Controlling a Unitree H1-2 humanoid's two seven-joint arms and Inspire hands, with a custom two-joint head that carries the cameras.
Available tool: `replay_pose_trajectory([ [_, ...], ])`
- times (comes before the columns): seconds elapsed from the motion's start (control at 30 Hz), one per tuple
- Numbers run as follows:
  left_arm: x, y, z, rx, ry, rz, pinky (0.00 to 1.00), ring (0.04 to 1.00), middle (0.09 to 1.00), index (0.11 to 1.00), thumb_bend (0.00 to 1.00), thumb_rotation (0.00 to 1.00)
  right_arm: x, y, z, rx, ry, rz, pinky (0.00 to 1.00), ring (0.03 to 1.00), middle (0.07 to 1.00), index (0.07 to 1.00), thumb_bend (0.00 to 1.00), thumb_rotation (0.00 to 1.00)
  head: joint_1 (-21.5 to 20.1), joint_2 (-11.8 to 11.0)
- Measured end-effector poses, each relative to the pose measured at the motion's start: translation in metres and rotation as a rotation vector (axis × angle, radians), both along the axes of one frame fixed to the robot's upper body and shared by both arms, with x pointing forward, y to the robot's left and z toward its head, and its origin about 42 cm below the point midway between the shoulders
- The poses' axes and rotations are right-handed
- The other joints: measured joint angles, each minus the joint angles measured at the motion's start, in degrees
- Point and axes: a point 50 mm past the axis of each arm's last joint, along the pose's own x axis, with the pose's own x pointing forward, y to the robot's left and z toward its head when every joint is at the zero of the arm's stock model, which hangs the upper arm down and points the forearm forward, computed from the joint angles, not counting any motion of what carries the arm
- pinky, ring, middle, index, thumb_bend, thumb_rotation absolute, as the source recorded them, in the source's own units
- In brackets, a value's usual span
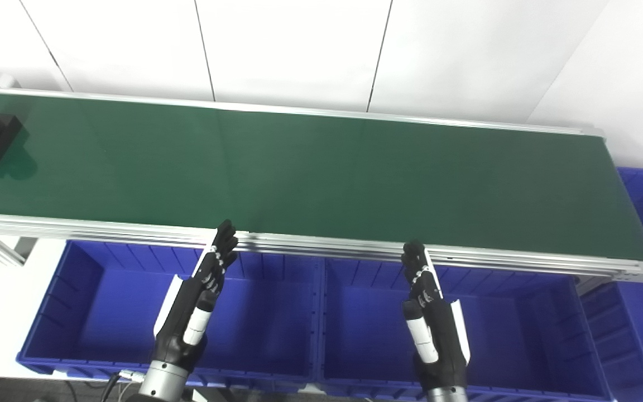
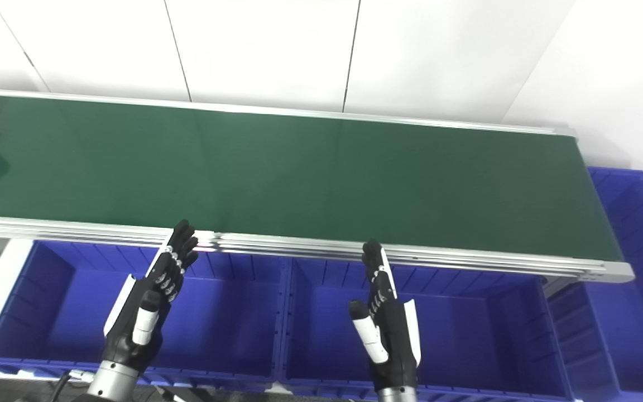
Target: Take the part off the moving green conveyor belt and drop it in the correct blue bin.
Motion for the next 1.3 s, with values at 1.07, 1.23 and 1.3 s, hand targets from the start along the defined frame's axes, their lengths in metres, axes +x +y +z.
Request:
replay_pose_trajectory([
  [1.07,0.0023,-0.0053,-0.0081,-0.026,0.059,0.044,0.98,0.983,1.0,0.991,0.82,0.98,0.003,0.0008,-0.0011,-0.043,0.041,-0.01,0.99,0.964,0.951,0.945,0.81,0.82,-0.3,-0.4],
  [1.23,0.0024,-0.0052,-0.0082,-0.026,0.059,0.044,0.97,0.98,1.0,0.988,0.81,0.98,0.0032,0.0007,-0.001,-0.041,0.041,-0.011,0.99,0.959,0.949,0.943,0.81,0.82,-0.1,-0.3],
  [1.3,0.0024,-0.0051,-0.0085,-0.023,0.055,0.044,0.97,0.982,1.0,0.99,0.81,0.98,0.0035,0.0009,-0.0009,-0.038,0.041,-0.013,0.99,0.959,0.948,0.942,0.81,0.81,-0.1,-0.3],
])
